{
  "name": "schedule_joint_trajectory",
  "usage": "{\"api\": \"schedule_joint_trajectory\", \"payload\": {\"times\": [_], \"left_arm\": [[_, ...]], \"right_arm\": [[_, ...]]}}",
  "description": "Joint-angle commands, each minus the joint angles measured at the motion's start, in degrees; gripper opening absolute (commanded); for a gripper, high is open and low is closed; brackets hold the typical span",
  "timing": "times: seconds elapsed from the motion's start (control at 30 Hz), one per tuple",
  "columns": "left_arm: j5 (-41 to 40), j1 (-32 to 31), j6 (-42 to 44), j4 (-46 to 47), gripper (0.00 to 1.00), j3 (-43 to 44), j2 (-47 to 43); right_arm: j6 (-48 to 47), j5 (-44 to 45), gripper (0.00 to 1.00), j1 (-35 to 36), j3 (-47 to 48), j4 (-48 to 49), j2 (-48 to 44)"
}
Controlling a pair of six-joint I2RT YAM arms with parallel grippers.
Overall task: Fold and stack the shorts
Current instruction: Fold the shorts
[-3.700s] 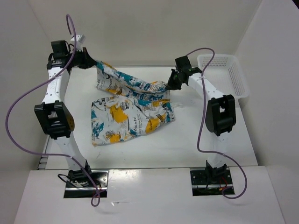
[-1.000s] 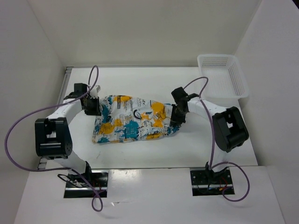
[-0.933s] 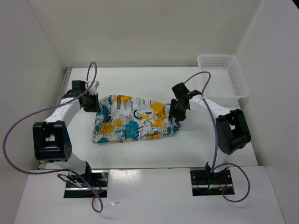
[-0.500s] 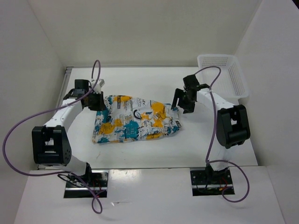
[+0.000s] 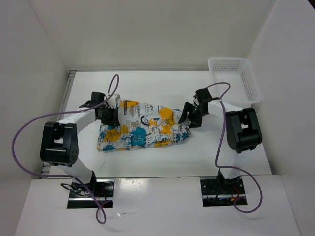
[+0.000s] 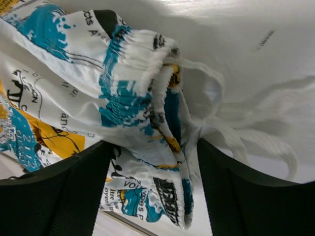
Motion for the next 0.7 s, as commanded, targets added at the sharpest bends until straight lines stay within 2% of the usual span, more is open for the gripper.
{"api": "schedule_joint_trajectory", "payload": {"times": [0.0,0.13,0.27,0.3,0.37,0.47,0.5,0.53,0.63,0.67], "left_arm": [[-2.7,0.0,0.3,2.5,0.2,0.8,2.6],[-4.0,3.3,0.3,3.9,0.17,0.3,6.2],[-4.5,3.3,0.3,3.2,0.16,1.6,6.8],[-4.5,3.3,0.3,2.1,0.16,1.6,6.8],[-5.1,3.8,0.3,1.0,0.16,2.9,5.2],[-5.1,5.2,0.3,-1.0,0.16,4.6,2.0],[-5.1,5.2,0.3,-1.9,0.18,4.6,1.2],[-5.1,6.0,0.3,-3.0,0.19,4.6,-0.6],[-5.7,8.3,0.3,-3.7,0.23,3.5,-1.7],[-5.7,8.9,0.3,-3.7,0.23,2.7,-2.3]], "right_arm": [[-1.5,-2.7,0.74,-0.1,-1.2,4.8,2.5],[-1.5,-3.2,0.68,-0.1,-2.8,5.9,3.0],[-0.4,-2.1,0.54,-0.1,-3.4,7.0,4.3],[-0.4,-2.1,0.48,-0.1,-3.4,7.6,4.8],[0.1,-2.1,0.42,-0.1,-3.4,7.6,5.4],[1.3,0.2,0.27,-0.1,-2.1,7.6,5.4],[1.3,1.5,0.23,-0.1,-1.4,7.0,5.4],[1.8,2.3,0.14,-0.1,-1.4,7.0,5.4],[1.8,6.5,0.0,-0.1,0.8,4.6,3.7],[1.8,7.7,0.0,-0.1,2.0,3.8,3.2]]}}
